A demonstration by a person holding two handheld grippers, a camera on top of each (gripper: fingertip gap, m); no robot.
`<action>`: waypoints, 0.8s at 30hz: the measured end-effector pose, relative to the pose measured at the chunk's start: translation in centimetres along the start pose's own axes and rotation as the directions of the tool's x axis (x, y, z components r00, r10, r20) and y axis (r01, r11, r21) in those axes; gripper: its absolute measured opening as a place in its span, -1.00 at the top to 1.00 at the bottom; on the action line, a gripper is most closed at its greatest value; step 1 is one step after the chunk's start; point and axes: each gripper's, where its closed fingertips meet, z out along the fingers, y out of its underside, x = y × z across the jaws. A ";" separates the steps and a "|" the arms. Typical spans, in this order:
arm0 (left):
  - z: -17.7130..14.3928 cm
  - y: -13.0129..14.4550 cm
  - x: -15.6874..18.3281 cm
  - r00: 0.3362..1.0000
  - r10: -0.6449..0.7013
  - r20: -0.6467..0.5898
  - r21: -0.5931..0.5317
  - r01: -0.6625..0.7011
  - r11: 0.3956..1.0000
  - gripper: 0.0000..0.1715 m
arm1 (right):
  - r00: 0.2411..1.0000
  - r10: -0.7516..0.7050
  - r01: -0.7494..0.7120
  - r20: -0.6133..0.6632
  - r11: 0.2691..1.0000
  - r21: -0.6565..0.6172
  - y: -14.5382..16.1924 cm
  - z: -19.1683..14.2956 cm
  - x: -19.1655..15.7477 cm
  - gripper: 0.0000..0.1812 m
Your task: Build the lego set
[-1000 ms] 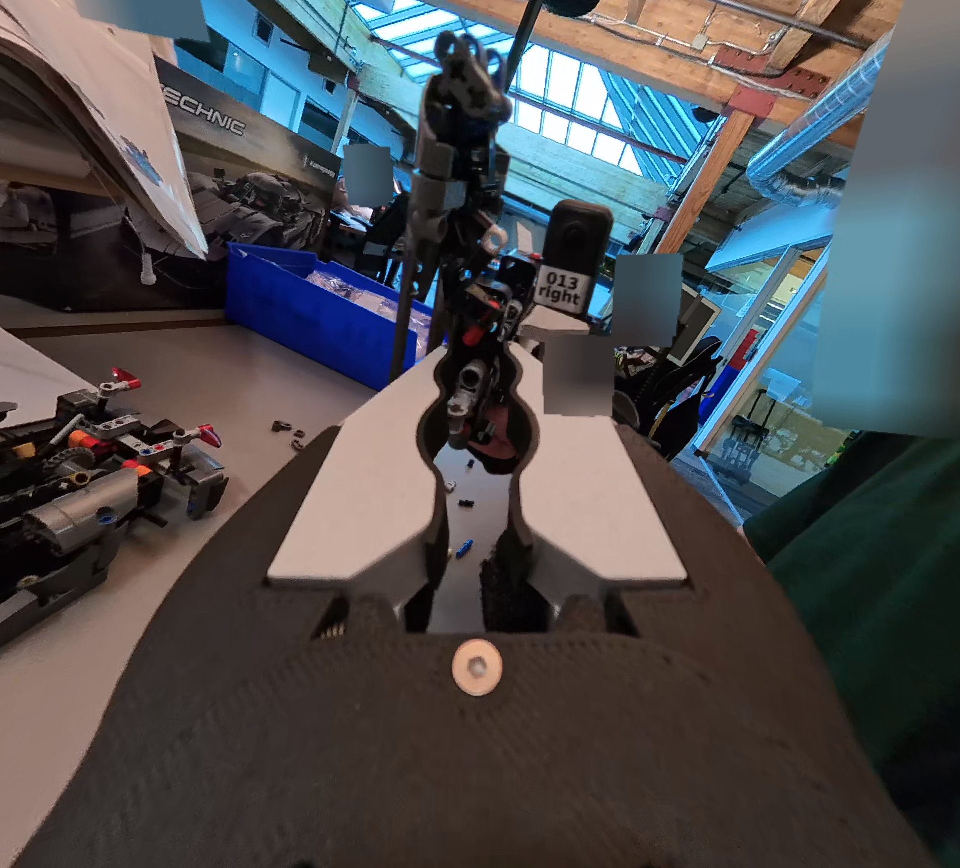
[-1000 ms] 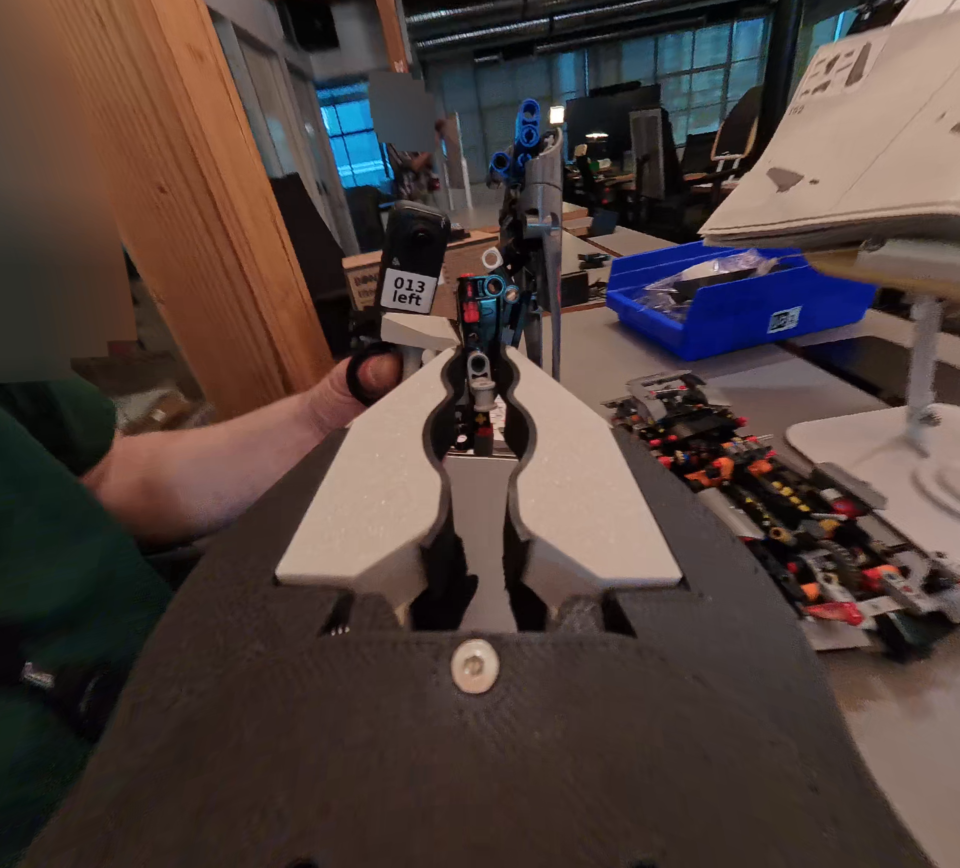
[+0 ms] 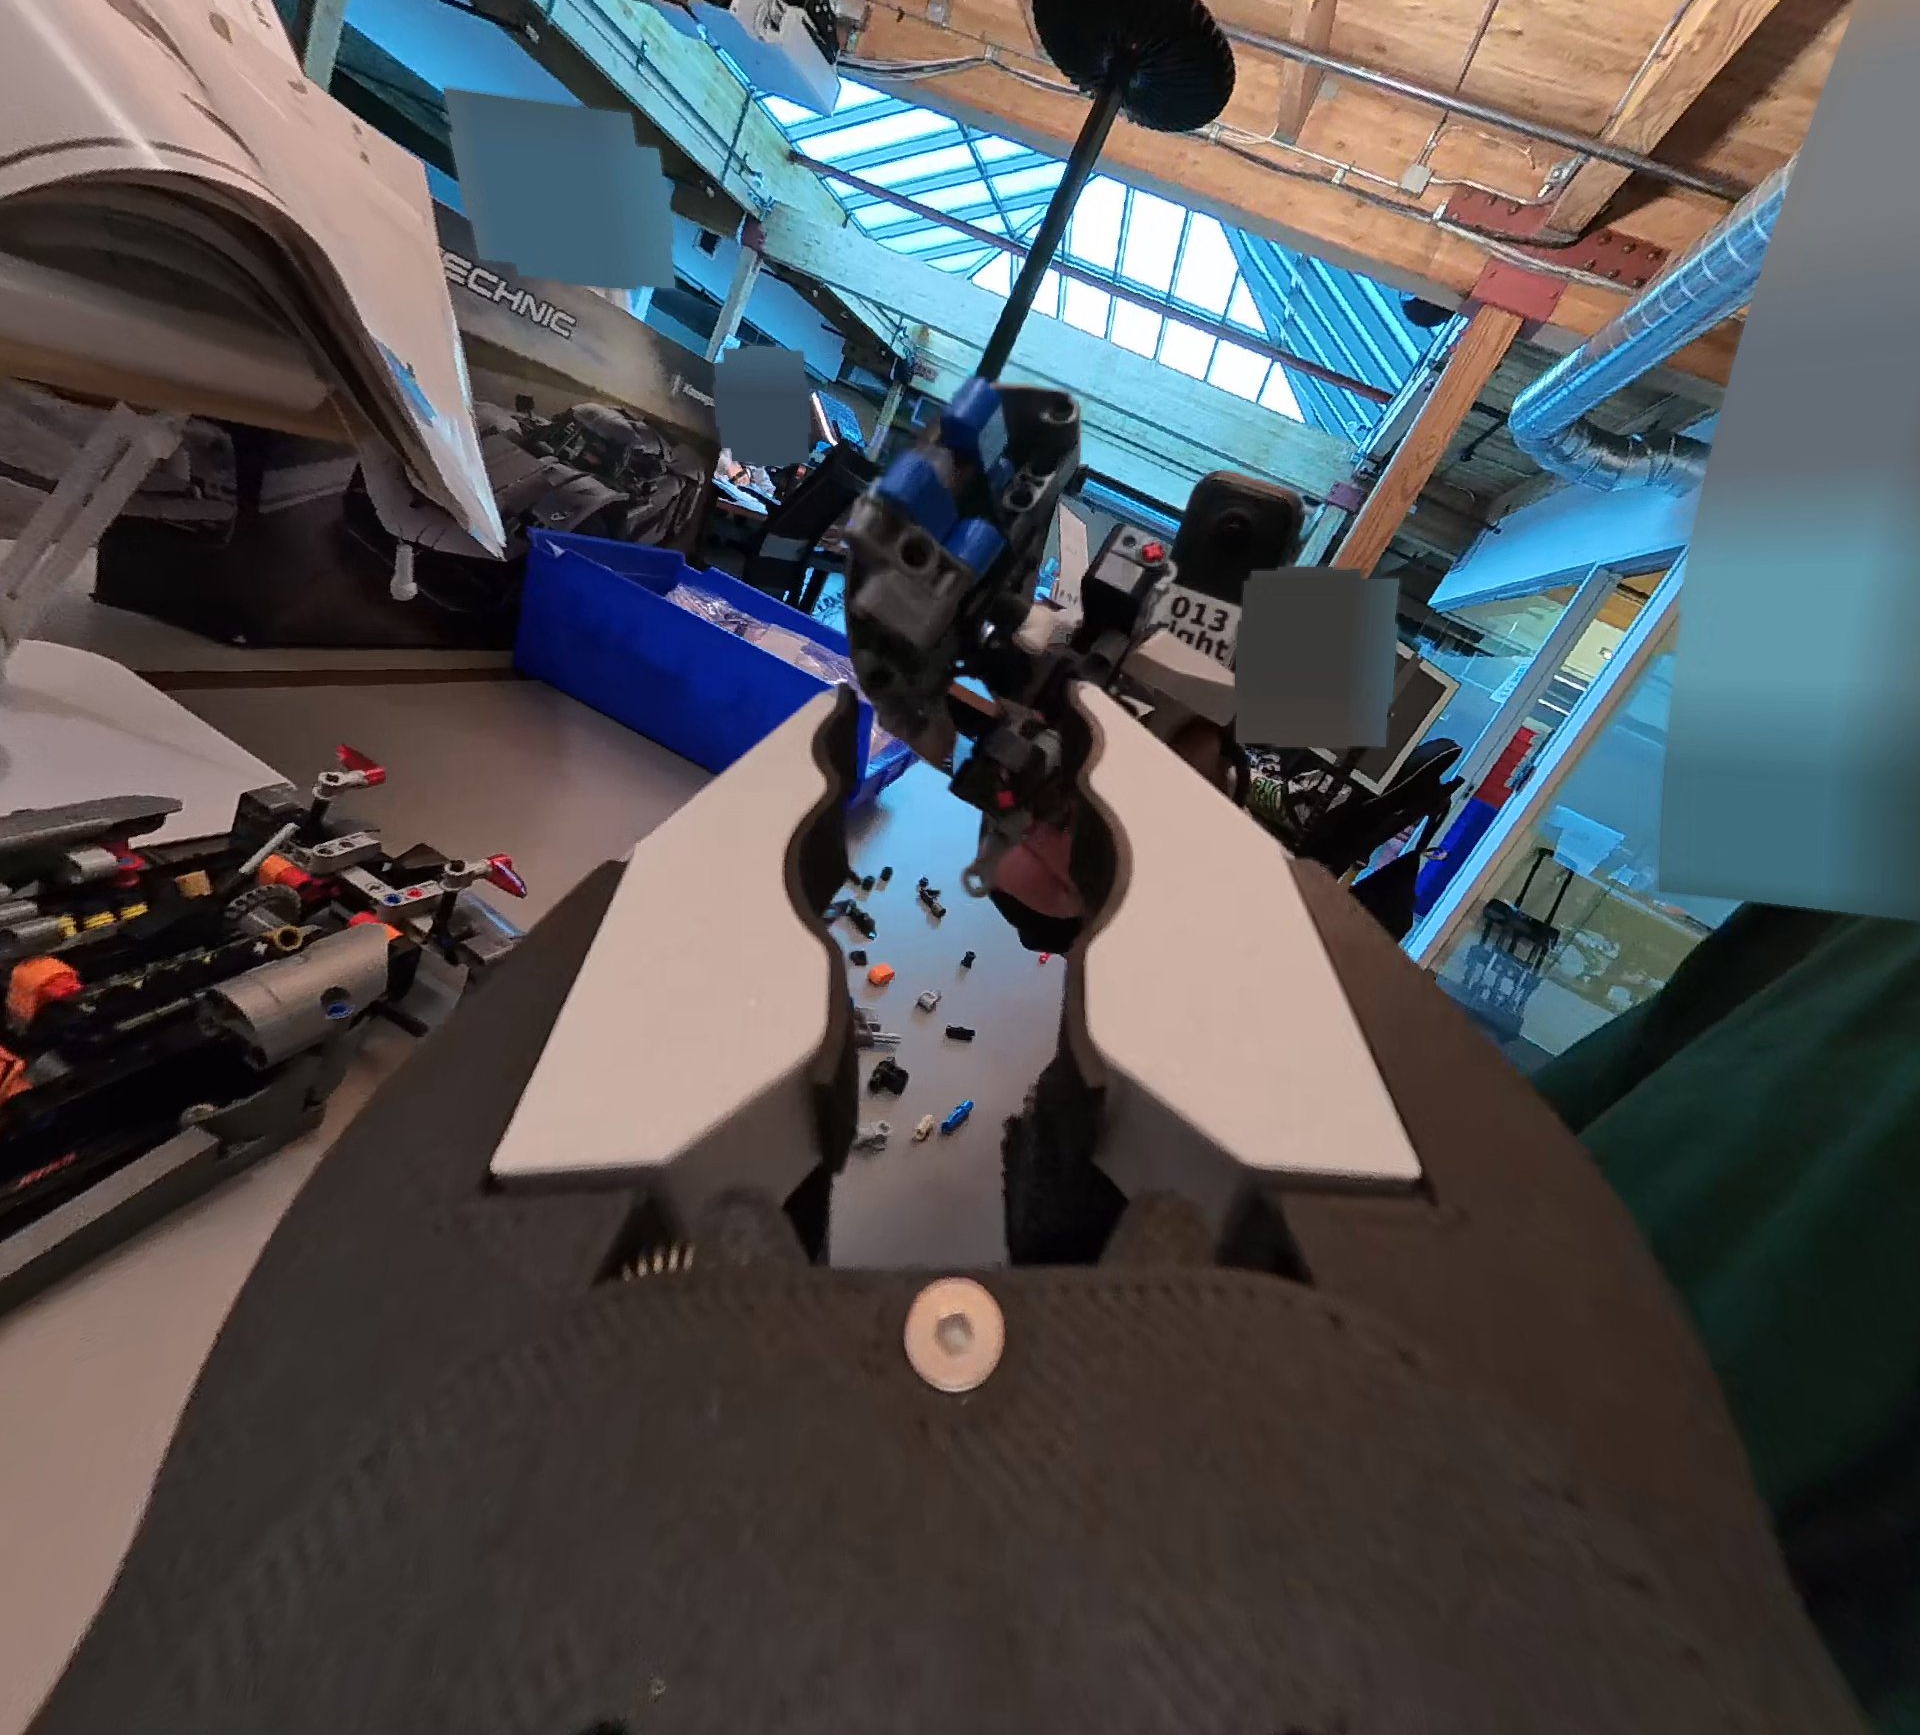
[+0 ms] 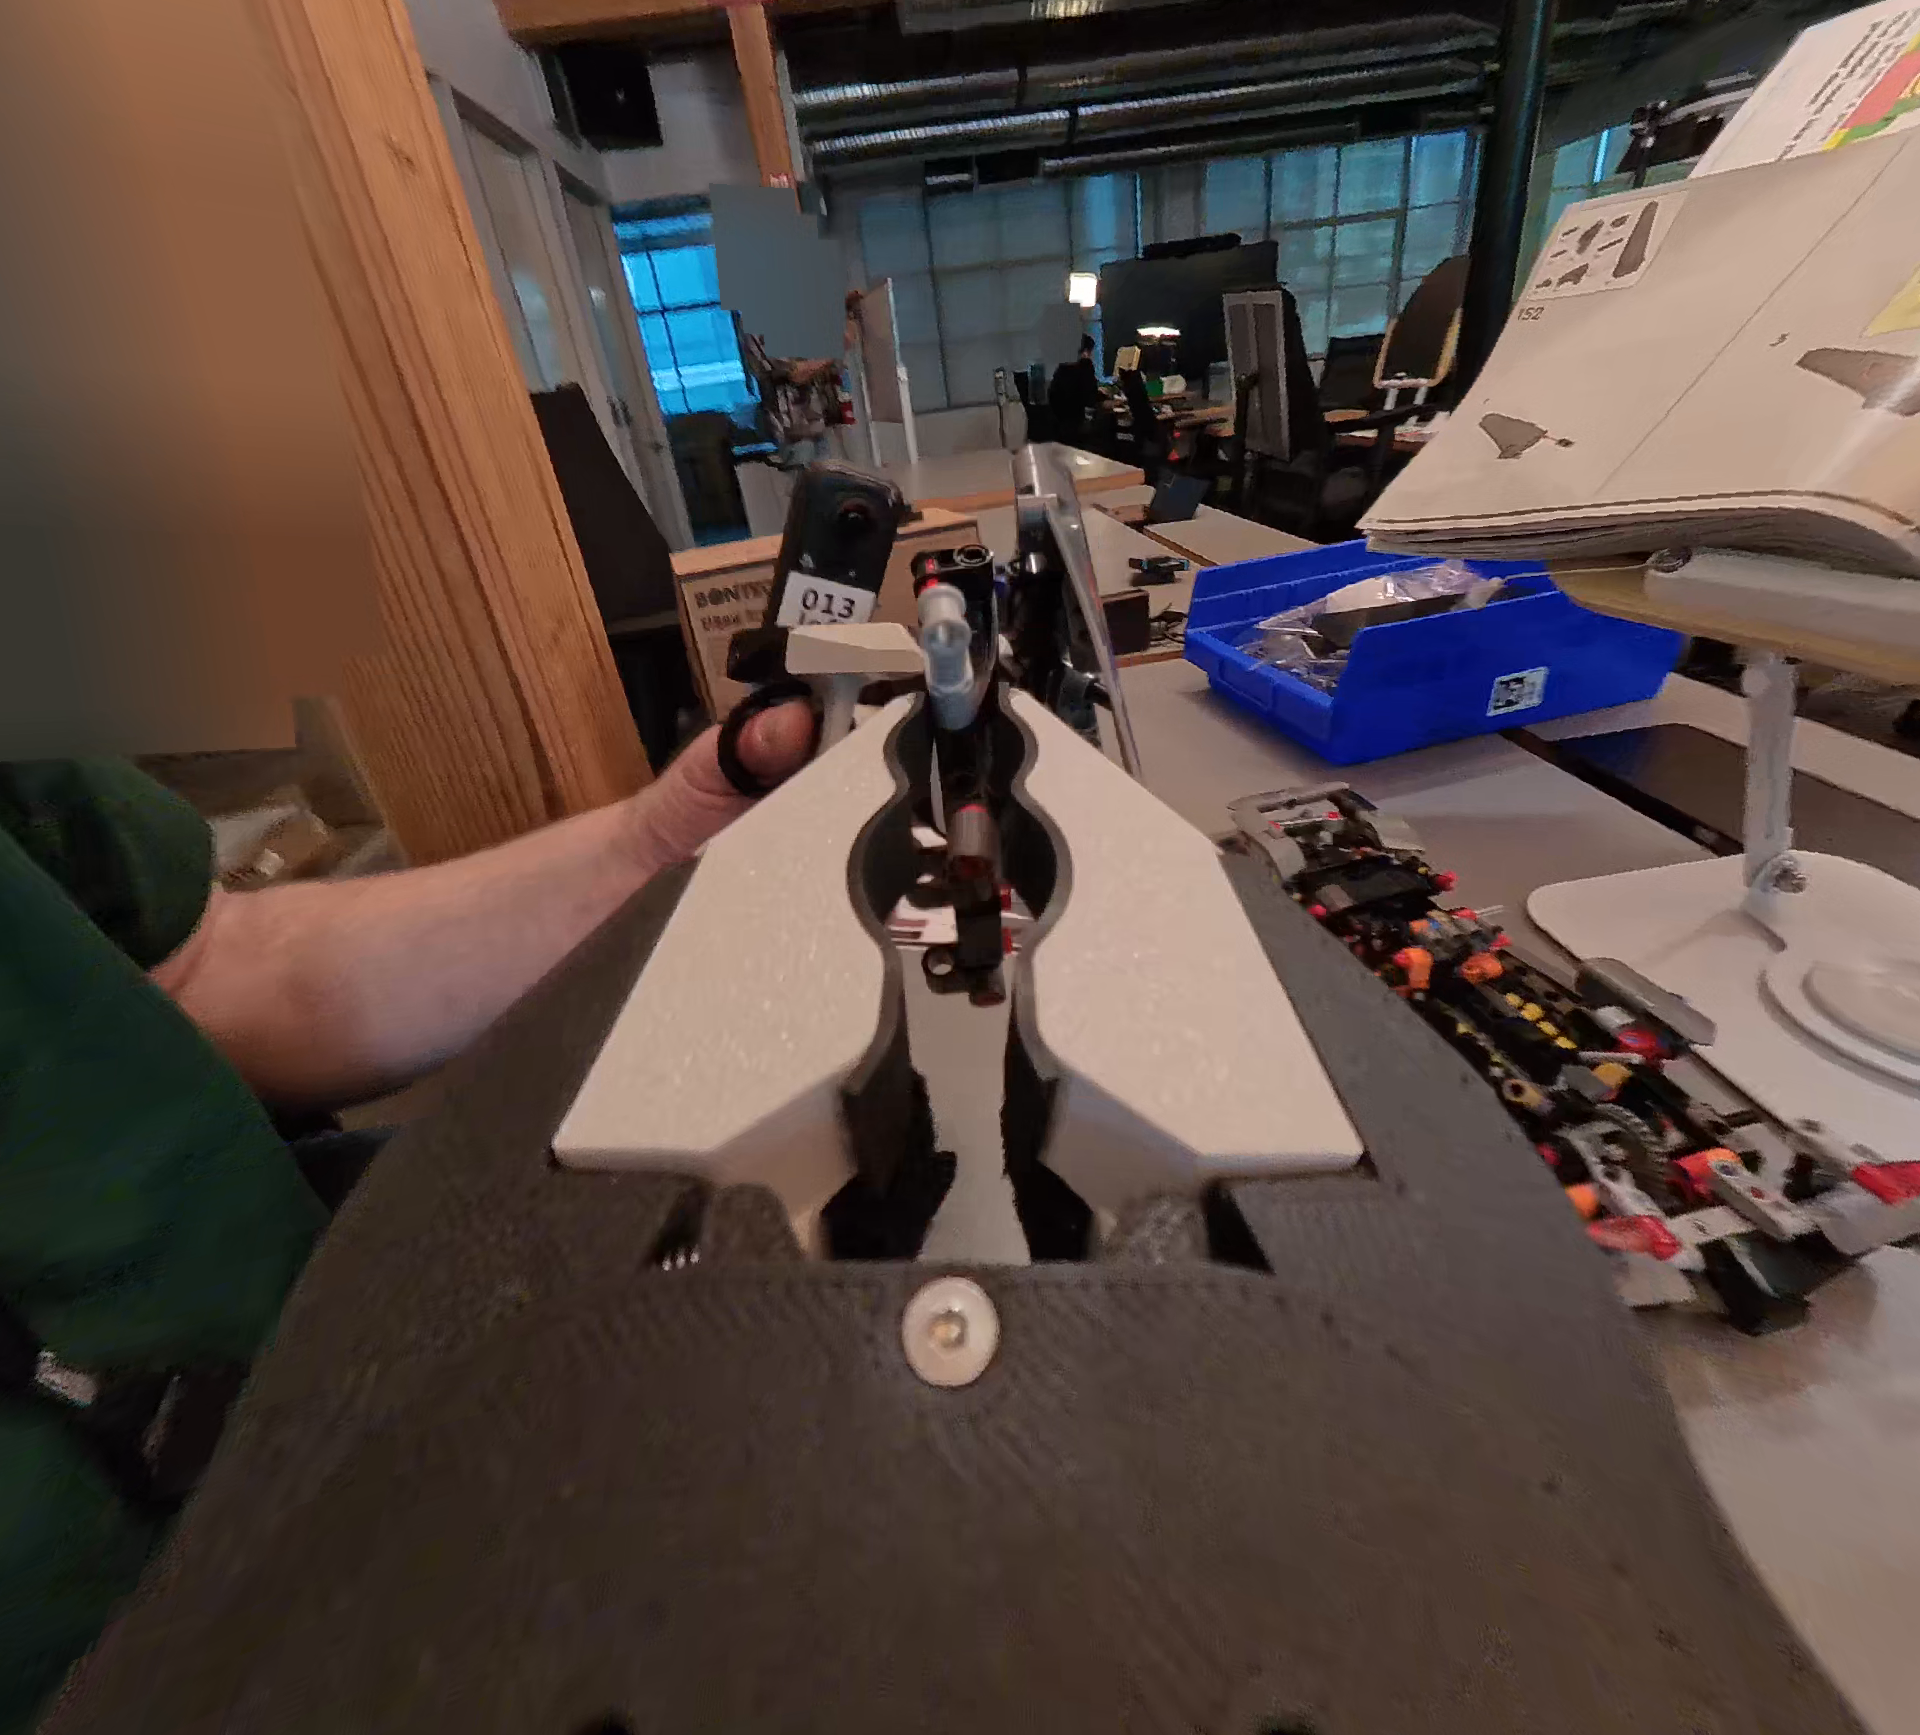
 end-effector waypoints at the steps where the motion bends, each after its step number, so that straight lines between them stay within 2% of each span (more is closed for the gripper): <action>1: 0.0 -0.1 -0.1 1.000 0.001 0.003 0.006 -0.001 1.000 0.58 | 0.999 0.036 -0.036 0.017 0.999 0.019 -0.1 -0.2 0.1 0.91; 4: 0.4 0.2 -0.2 1.000 0.005 0.005 -0.002 -0.005 1.000 0.58 | 0.982 0.171 -0.178 0.085 0.981 0.080 -0.5 -0.7 0.5 0.91; 10: 1.6 1.1 -0.4 1.000 -0.005 0.005 -0.019 0.005 1.000 0.58 | 0.903 0.377 -0.404 0.208 0.908 0.108 -0.1 -1.0 1.1 0.91; 13: 2.3 1.4 -0.2 1.000 -0.003 -0.005 -0.025 0.002 1.000 0.62 | 0.870 0.419 -0.458 0.258 0.882 0.110 -0.1 -1.0 1.0 0.92; 18: 2.8 1.1 0.2 1.000 0.015 -0.024 -0.003 -0.015 1.000 0.82 | 0.827 0.478 -0.530 0.296 0.838 0.128 -0.3 -1.2 1.5 0.91; 24: 3.0 0.8 0.2 0.982 0.176 0.061 -0.047 -0.174 0.984 0.83 | 0.798 0.521 -0.578 0.301 0.803 0.144 -0.3 -1.5 2.2 0.91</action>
